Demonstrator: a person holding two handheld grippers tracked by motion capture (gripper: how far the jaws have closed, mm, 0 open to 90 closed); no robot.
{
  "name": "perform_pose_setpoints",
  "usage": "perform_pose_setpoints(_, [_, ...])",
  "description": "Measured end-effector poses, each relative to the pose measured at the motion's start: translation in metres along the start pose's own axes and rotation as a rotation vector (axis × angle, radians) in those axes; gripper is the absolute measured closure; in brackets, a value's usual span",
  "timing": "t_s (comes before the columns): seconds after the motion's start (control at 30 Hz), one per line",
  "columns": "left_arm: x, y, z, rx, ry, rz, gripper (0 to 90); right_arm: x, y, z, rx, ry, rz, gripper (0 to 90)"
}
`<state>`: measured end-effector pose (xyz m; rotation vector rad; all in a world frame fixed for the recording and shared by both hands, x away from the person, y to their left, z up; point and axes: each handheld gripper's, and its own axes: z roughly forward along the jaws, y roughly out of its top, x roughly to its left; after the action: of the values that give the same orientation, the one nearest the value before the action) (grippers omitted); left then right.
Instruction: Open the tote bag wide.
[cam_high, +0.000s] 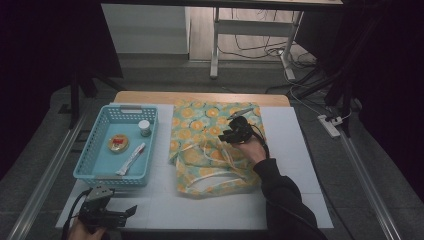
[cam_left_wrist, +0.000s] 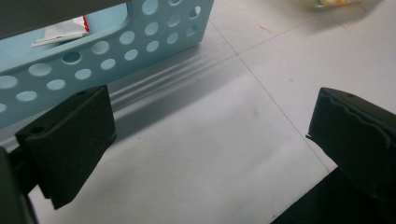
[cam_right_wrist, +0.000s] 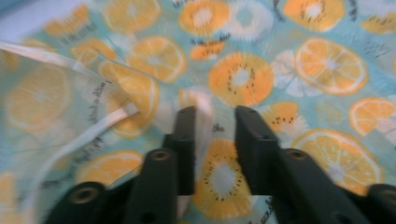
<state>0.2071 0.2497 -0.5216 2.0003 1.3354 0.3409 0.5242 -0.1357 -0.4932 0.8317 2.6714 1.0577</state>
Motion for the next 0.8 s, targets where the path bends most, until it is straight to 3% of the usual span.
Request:
perform_pose_setpoints(0.27, [0.0,0.0,0.0,0.002,0.001,-0.001,0.9,0.013,-0.001,-0.025,-0.017,0.024,-0.008,43.3])
perform_pose_setpoints(0.43, [0.0,0.0,0.0,0.002,0.002,-0.003,0.9,0.028,-0.009,-0.038,-0.012,0.039,-0.023,31.1])
perform_pose_setpoints(0.63, [0.0,0.0,0.0,0.002,0.003,-0.003,0.9,0.045,-0.023,-0.043,0.015,0.06,-0.017,13.3])
perform_pose_setpoints(0.73, [0.0,0.0,0.0,0.002,0.003,-0.003,0.9,0.053,-0.033,-0.04,0.061,0.056,-0.031,4.2])
perform_pose_setpoints(0.8, [-0.001,0.0,0.0,0.002,0.003,-0.002,0.9,0.055,-0.036,-0.039,0.069,0.054,-0.04,2.8])
